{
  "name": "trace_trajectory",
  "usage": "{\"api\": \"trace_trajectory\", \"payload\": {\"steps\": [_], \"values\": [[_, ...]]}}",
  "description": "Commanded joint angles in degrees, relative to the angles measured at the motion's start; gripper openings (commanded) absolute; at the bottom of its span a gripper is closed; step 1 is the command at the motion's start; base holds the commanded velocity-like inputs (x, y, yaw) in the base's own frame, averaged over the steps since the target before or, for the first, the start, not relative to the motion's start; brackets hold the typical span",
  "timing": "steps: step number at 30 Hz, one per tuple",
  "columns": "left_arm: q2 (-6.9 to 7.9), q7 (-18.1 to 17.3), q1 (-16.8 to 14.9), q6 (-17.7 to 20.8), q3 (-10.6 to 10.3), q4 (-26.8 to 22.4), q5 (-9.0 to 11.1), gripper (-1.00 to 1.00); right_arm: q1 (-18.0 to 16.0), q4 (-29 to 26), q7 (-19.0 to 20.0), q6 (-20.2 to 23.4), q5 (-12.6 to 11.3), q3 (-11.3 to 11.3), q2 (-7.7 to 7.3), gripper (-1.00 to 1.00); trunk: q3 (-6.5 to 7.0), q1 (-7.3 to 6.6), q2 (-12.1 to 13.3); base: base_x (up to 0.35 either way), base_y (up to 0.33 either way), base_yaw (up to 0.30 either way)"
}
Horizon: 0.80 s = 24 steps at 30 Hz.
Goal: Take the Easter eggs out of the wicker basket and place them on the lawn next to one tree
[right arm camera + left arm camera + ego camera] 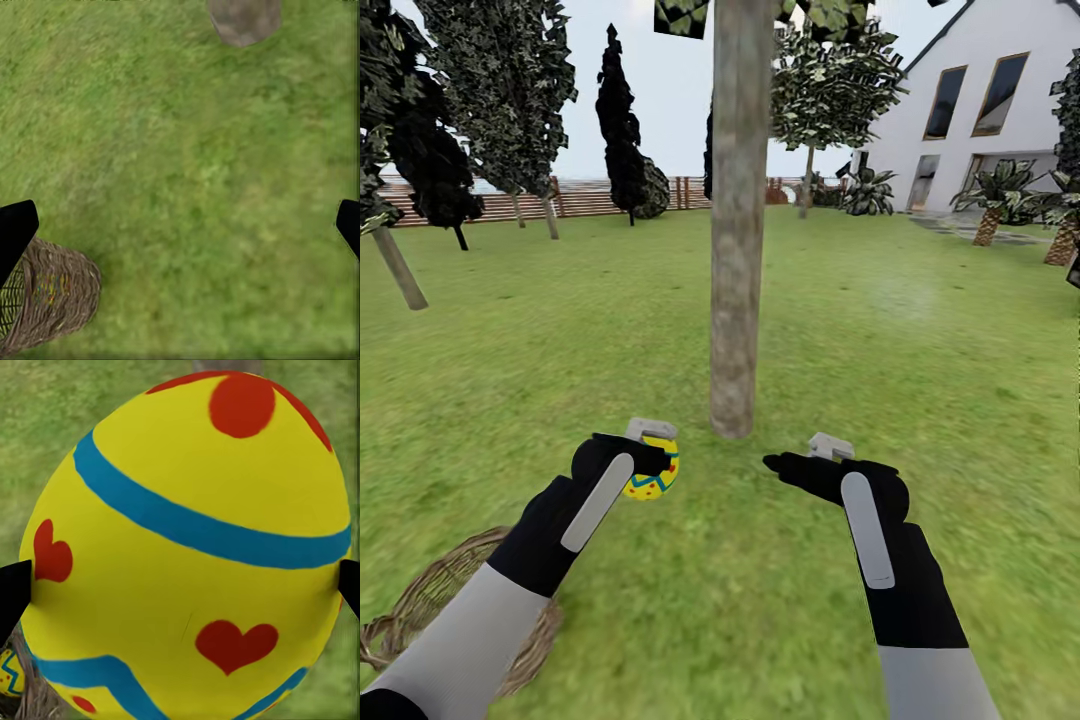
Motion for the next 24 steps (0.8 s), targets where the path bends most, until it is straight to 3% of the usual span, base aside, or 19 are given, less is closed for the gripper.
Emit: {"api": "trace_trajectory", "payload": {"steps": [1,10,21,22,23,24], "values": [[0.05,0.6,-0.1,0.1,-0.1,0.0,0.5,-1.0,0.0,0.0,-0.5,0.2,-0.6,-0.1,0.07,1.0,-0.06,0.0,0.0,-0.001,-0.286,-0.006],[0.08,0.6,-0.1,0.1,-0.1,0.2,0.4,-1.0,0.0,0.0,-0.5,0.2,-0.7,-0.2,0.06,1.0,0.29,0.0,0.0,0.011,-0.287,-0.121],[0.08,0.7,-0.1,0.1,-0.1,0.4,0.5,-1.0,0.0,0.0,-0.5,0.2,-0.7,-0.1,0.1,1.0,0.84,0.0,0.0,0.192,-0.262,-0.163],[0.08,0.7,-0.1,0.1,-0.1,0.4,0.5,-1.0,0.0,-0.1,0.2,0.2,-1.1,0.4,0.11,1.0,0.84,0.0,0.0,0.221,-0.248,-0.017],[0.08,0.7,-0.1,0.1,-0.1,0.4,0.5,-1.0,0.0,-0.2,1.7,0.2,-4.7,1.7,-0.12,1.0,0.85,0.0,0.0,0.205,-0.257,-0.004],[0.08,0.7,-0.1,0.1,-0.1,0.4,0.5,-1.0,0.0,-0.2,1.9,0.2,-5.2,1.8,-0.17,1.0,0.85,0.0,0.0,0.204,-0.258,-0.002]]}}
